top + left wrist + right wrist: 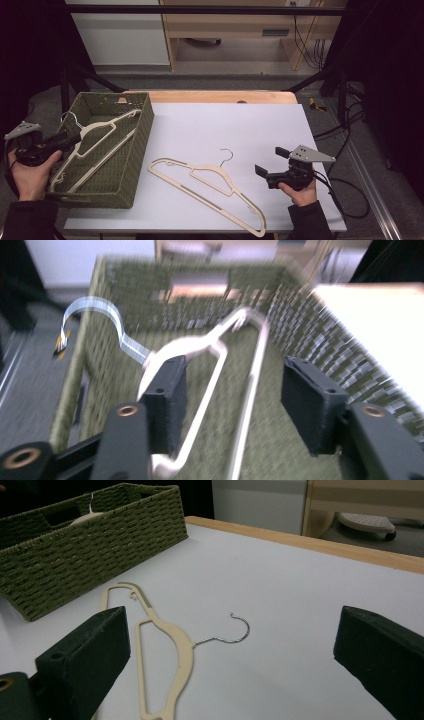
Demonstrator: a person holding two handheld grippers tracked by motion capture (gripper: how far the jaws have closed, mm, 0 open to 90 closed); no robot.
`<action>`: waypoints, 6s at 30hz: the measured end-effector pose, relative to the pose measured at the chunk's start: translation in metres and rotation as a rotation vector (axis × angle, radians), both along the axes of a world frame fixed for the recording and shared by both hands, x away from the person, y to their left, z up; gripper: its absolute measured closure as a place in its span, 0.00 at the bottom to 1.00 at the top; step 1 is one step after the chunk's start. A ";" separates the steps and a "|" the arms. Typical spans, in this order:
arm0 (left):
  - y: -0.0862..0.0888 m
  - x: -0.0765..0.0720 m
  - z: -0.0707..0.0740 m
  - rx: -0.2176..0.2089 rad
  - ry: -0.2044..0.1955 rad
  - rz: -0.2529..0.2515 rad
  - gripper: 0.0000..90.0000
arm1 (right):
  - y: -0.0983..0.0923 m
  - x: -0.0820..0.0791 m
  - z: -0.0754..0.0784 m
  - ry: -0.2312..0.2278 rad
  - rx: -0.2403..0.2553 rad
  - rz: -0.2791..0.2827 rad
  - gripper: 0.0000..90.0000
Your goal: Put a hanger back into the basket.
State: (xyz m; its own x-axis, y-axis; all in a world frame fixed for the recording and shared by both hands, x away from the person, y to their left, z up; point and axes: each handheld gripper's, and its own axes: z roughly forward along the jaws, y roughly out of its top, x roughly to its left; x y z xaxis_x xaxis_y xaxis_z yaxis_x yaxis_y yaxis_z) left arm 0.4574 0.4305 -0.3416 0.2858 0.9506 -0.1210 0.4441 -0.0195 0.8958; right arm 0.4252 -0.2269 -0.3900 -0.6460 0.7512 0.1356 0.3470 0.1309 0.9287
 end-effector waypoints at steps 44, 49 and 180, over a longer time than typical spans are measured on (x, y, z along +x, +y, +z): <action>-0.258 -0.004 -0.006 0.075 -0.118 -0.497 0.11 | -0.003 -0.001 0.000 -0.010 -0.005 0.008 0.03; -0.280 0.005 -0.016 0.076 -0.090 -0.514 0.11 | -0.003 -0.002 0.000 -0.017 -0.002 0.008 0.03; -0.384 0.014 -0.100 0.184 0.048 -0.379 0.98 | 0.074 0.031 -0.072 0.264 -0.056 0.236 0.41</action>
